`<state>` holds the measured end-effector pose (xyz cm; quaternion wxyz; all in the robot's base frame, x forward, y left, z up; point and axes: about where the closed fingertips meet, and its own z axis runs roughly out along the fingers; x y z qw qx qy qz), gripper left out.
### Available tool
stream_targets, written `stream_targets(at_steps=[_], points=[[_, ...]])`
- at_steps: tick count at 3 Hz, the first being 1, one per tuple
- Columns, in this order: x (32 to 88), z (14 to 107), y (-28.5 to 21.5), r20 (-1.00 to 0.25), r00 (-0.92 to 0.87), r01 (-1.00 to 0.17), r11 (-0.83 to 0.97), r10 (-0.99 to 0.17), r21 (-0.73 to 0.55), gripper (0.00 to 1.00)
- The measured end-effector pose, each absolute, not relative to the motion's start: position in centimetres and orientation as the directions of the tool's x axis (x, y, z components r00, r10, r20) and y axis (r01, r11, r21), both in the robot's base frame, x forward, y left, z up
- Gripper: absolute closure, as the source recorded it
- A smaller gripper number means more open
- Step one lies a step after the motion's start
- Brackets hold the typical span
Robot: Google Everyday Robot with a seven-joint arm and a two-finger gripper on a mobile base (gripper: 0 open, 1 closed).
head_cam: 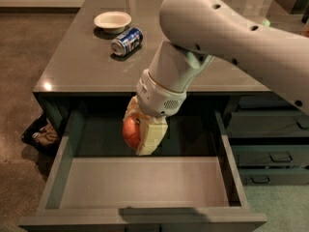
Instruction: Place apple into top drawer
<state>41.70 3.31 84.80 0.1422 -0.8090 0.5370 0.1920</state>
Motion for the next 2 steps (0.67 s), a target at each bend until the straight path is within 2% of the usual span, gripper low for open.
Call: stream_targets(at_steps=[2], points=[[41.9, 82.6, 2.4, -0.486, 0.317, -0.933, -0.359, -0.814, -0.008, 1.00]])
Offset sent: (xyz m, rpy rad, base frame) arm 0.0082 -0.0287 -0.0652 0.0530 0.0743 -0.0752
